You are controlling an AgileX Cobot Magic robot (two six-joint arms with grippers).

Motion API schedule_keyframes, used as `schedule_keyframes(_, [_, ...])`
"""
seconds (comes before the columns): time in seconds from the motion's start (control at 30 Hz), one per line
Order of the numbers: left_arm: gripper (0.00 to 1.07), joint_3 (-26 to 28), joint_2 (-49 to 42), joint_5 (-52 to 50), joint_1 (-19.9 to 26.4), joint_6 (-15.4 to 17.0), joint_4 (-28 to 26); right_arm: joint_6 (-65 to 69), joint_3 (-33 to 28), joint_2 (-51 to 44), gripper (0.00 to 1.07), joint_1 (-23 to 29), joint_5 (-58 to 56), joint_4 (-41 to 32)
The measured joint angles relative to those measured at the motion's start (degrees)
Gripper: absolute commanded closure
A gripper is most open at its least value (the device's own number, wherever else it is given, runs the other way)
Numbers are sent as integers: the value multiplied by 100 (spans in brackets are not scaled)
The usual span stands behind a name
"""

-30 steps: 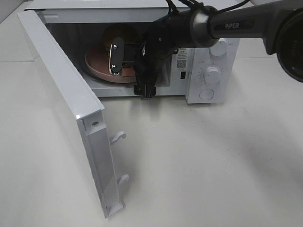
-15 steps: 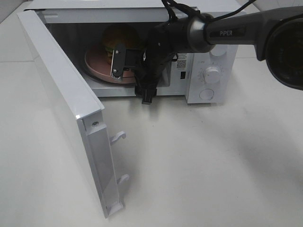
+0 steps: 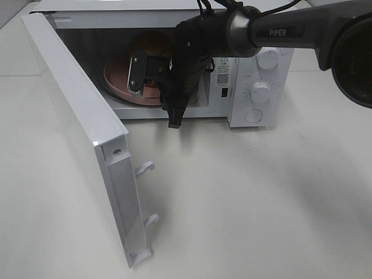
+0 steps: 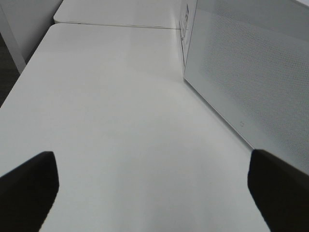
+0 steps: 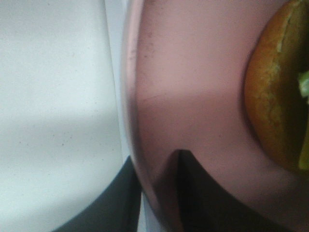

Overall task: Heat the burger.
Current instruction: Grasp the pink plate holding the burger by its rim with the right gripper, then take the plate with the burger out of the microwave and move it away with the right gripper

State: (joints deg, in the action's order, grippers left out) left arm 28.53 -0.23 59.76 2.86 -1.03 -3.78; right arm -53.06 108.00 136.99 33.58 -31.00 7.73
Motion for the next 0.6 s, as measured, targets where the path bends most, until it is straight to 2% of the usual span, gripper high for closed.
schedule_keyframes(0.47, [6,0,0,0,0,0,0,-945,29,-166,107,115,-435,-418])
schedule_keyframes(0.6, [6,0,0,0,0,0,0,-1312,-235,-413,107,115,-630,-498])
